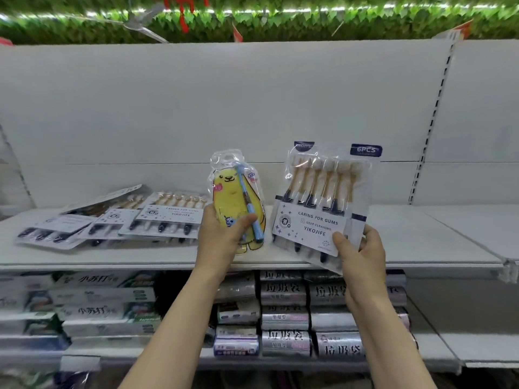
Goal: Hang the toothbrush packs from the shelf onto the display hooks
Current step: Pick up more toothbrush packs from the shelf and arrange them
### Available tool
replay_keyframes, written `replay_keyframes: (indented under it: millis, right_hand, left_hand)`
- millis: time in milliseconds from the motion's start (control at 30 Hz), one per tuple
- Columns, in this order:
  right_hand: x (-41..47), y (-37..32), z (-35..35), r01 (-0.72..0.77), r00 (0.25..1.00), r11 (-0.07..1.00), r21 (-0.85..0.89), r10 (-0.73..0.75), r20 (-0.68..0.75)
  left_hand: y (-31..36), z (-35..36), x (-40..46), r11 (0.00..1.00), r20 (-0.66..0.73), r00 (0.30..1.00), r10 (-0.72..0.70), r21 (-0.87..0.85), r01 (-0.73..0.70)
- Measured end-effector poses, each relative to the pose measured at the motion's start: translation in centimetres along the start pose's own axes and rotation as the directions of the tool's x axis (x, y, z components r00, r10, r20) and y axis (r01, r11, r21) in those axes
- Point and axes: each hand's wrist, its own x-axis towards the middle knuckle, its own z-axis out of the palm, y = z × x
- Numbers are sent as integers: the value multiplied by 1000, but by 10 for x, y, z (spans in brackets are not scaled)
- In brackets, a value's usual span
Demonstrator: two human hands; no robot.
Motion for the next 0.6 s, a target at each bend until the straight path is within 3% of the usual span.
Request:
replay_keyframes:
  millis: [300,600]
  right_hand:
    - [-76,0,57,-40,992,995,96,28,123]
    - [-220,23,193,-98,939,989,113,55,338]
  left_hand:
    - [15,-83,-74,996,-159,985,63,-55,-72]
    - [17,-293,-120,997,-280,958,63,64,-47]
